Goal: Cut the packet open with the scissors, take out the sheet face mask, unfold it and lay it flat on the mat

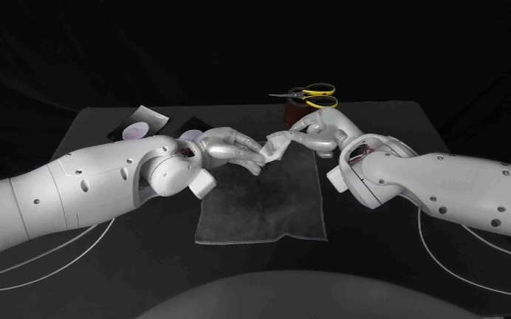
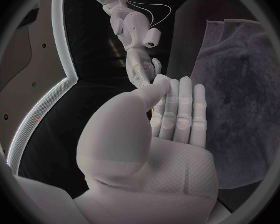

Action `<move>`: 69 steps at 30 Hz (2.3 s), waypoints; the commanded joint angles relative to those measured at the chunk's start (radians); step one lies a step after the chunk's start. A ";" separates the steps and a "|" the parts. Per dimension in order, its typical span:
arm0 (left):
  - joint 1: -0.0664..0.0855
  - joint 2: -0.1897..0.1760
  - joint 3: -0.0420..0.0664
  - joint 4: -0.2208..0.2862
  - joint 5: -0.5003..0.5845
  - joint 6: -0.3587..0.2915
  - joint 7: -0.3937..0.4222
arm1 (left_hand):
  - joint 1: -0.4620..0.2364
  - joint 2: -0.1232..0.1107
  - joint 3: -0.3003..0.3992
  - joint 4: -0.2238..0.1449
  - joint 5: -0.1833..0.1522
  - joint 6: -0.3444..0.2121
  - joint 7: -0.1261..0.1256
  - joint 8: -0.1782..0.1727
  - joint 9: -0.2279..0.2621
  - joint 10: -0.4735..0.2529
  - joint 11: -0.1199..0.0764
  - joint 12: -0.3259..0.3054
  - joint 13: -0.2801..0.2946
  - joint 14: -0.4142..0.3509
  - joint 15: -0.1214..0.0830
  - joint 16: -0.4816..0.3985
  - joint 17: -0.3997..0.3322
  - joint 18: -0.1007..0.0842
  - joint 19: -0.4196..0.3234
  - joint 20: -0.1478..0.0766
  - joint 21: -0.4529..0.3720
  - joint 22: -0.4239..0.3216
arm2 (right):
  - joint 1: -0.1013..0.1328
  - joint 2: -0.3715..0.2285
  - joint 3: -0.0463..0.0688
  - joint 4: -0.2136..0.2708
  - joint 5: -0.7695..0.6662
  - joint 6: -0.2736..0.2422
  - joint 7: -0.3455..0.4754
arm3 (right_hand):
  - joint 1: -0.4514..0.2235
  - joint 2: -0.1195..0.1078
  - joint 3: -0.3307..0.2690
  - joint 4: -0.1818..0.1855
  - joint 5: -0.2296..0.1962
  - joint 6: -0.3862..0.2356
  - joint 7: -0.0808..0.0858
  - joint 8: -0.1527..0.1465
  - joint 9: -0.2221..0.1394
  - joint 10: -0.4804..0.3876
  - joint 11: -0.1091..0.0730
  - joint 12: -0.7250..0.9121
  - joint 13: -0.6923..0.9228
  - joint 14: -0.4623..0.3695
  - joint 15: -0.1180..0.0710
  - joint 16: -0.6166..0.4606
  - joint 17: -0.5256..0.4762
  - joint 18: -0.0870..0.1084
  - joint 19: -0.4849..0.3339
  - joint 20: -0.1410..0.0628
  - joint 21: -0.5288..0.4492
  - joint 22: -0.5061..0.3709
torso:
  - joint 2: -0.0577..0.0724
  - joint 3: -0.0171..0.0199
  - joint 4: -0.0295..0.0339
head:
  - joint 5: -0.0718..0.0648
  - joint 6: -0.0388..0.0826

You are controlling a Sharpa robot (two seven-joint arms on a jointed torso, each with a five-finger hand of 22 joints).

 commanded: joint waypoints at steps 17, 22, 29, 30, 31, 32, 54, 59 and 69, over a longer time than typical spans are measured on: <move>-0.002 -0.002 -0.012 0.077 0.262 -0.171 -0.028 | -0.032 -0.002 0.018 0.017 0.007 0.015 -0.007 0.012 0.007 0.004 -0.006 0.018 0.003 0.012 -0.011 0.013 0.005 0.010 0.002 0.002 0.013 0.007 | -0.012 -0.029 0.001 0.045 0.117 -0.160 0.190 | -0.006 0.003 0.111 -0.100 0.005 0.011 -0.011 0.029 0.056 0.080 -0.008 0.003 0.183 0.092 -0.008 0.009 0.210 -0.008 0.009 -0.003 0.013 0.163 | 0.000 0.0010 -0.0003 | -0.002 0.006; -0.002 0.004 -0.013 0.069 0.276 -0.157 -0.032 | -0.046 -0.014 0.017 0.025 0.007 -0.025 0.003 -0.007 0.002 -0.007 -0.001 0.019 0.002 0.004 -0.006 0.011 0.005 0.014 -0.003 0.010 -0.001 -0.001 | -0.014 -0.029 0.001 0.061 0.144 -0.131 0.229 | -0.006 0.003 0.112 -0.101 0.005 0.010 -0.011 0.029 0.056 0.080 -0.007 0.000 0.181 0.092 -0.008 0.010 0.211 -0.008 0.008 -0.004 0.010 0.162 | 0.001 0.0015 -0.0001 | -0.002 0.011; -0.002 0.012 -0.013 0.050 0.282 -0.052 -0.047 | -0.131 -0.102 -0.051 0.083 0.004 -0.125 -0.009 -0.053 -0.016 -0.125 0.054 -0.009 -0.019 -0.108 0.048 0.002 0.012 0.013 -0.048 0.054 -0.128 -0.085 | -0.015 -0.027 0.001 0.070 0.146 -0.110 0.266 | -0.007 0.003 0.113 -0.103 0.005 0.009 -0.011 0.029 0.057 0.079 -0.007 -0.002 0.180 0.093 -0.008 0.011 0.212 -0.008 0.008 -0.004 0.010 0.162 | 0.001 0.0001 -0.0001 | -0.001 0.014; -0.002 0.013 -0.013 0.047 0.282 -0.034 -0.052 | -0.138 -0.123 -0.075 0.096 0.006 -0.154 -0.015 -0.064 -0.020 -0.157 0.069 -0.010 -0.023 -0.153 0.064 -0.001 0.011 0.013 -0.066 0.071 -0.177 -0.119 | -0.015 -0.027 0.001 0.071 0.146 -0.108 0.272 | -0.007 0.003 0.114 -0.103 0.005 0.008 -0.010 0.029 0.057 0.080 -0.007 -0.002 0.181 0.093 -0.008 0.012 0.214 -0.008 0.008 -0.004 0.010 0.162 | 0.001 0.0002 0.0001 | -0.001 0.015; -0.002 0.013 -0.013 0.044 0.282 -0.017 -0.056 | -0.140 -0.138 -0.100 0.107 0.005 -0.187 -0.009 -0.074 -0.024 -0.196 0.078 -0.014 -0.027 -0.192 0.075 -0.004 0.009 0.016 -0.075 0.085 -0.216 -0.147 | -0.015 -0.026 0.001 0.071 0.146 -0.105 0.279 | -0.007 0.003 0.114 -0.103 0.005 0.008 -0.010 0.029 0.057 0.080 -0.007 -0.001 0.181 0.093 -0.008 0.012 0.214 -0.008 0.008 -0.004 0.011 0.163 | 0.001 0.0003 0.0001 | 0.000 0.015; -0.002 0.013 -0.013 0.041 0.282 -0.002 -0.061 | -0.145 -0.149 -0.126 0.119 0.007 -0.200 -0.014 -0.073 -0.024 -0.225 0.084 -0.013 -0.029 -0.222 0.083 -0.005 0.007 0.021 -0.077 0.096 -0.245 -0.168 | -0.015 -0.026 0.001 0.072 0.145 -0.102 0.285 | -0.007 0.003 0.114 -0.103 0.005 0.008 -0.010 0.029 0.057 0.080 -0.007 -0.001 0.181 0.093 -0.008 0.012 0.214 -0.008 0.008 -0.004 0.011 0.163 | 0.001 0.0005 0.0003 | 0.000 0.015; -0.001 0.015 -0.013 -0.043 0.163 -0.053 -0.188 | 0.111 -0.013 -0.648 0.388 0.007 -0.311 0.088 0.068 -0.033 -0.352 0.103 0.149 -0.046 -0.325 0.102 0.086 -0.059 0.041 0.063 0.114 -0.468 -0.367 | -0.012 -0.036 0.007 0.098 0.149 -0.067 0.378 | -0.009 0.002 0.117 -0.107 0.005 0.005 -0.010 0.030 0.058 0.080 -0.006 -0.001 0.181 0.094 -0.008 0.016 0.218 -0.009 0.010 -0.004 0.015 0.164 | -0.001 0.0003 0.0010 | -0.012 0.034; -0.001 0.017 -0.013 -0.074 0.063 -0.086 -0.142 | 0.134 -0.023 -0.662 0.390 0.007 -0.331 0.093 0.084 -0.034 -0.372 0.109 0.155 -0.050 -0.329 0.105 0.091 -0.068 0.041 0.072 0.115 -0.476 -0.375 | -0.008 -0.031 0.009 0.070 0.164 -0.037 0.388 | -0.009 0.002 0.117 -0.107 0.005 0.005 -0.009 0.030 0.059 0.079 -0.006 -0.002 0.181 0.094 -0.008 0.016 0.218 -0.008 0.009 -0.004 0.013 0.163 | -0.002 -0.0003 0.0006 | 0.000 0.047; -0.001 0.006 -0.007 -0.115 -0.147 -0.143 0.135 | 0.203 -0.075 -0.681 0.393 0.008 -0.397 0.099 0.134 -0.036 -0.475 0.135 0.189 -0.049 -0.408 0.130 0.101 -0.094 0.022 0.062 0.115 -0.516 -0.404 | -0.003 -0.020 0.009 0.044 0.171 -0.004 0.392 | -0.009 0.001 0.117 -0.107 0.005 0.005 -0.009 0.030 0.059 0.079 -0.006 -0.002 0.181 0.094 -0.008 0.016 0.218 -0.009 0.010 -0.004 0.015 0.164 | 0.002 -0.0002 -0.0003 | -0.002 0.043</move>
